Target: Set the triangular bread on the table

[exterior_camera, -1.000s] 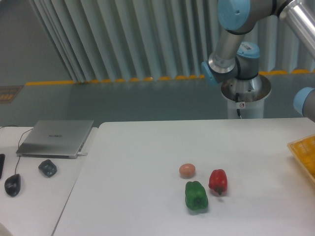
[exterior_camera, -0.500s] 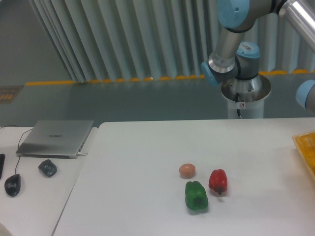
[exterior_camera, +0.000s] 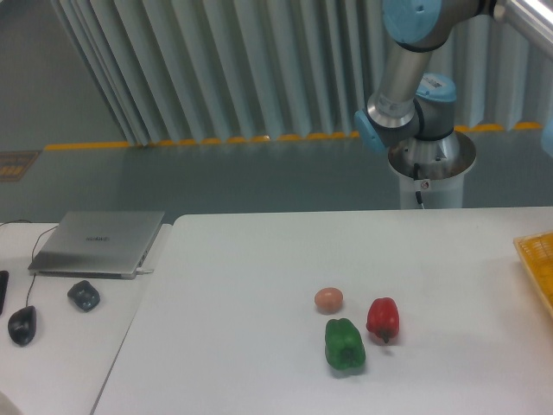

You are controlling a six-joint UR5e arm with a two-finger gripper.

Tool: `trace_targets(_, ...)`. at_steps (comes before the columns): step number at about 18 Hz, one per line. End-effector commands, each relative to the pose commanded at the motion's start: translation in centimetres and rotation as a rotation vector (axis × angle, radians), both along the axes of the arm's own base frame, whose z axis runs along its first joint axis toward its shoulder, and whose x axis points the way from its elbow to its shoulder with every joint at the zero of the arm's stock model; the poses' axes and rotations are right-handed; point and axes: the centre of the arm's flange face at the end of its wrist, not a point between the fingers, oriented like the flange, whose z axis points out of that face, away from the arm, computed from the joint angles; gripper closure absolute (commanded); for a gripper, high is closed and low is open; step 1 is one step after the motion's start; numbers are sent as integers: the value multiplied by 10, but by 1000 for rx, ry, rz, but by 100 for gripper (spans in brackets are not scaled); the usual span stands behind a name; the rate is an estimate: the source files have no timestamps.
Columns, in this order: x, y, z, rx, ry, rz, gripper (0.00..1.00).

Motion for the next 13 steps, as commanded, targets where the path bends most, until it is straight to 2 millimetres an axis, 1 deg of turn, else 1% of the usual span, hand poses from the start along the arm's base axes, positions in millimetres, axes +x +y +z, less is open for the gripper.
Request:
trace_targets(2, 13, 3, 13, 68, -56, 5, 68)
trace_targets(3, 19, 2, 21, 91, -84, 12, 68)
trace_targets(5, 32, 4, 30, 103, -117, 16, 68)
trace_targets(7, 52, 17, 37, 112, -137, 32, 67)
trace_targets(9, 74, 40, 38, 107, -171, 114, 67)
trace_targets(11, 89, 54, 38, 93, -180, 152, 67)
trace_targets(12, 97, 60, 33, 82, -184, 152, 67)
trace_targets(13, 102, 63, 28, 73, -194, 154, 67)
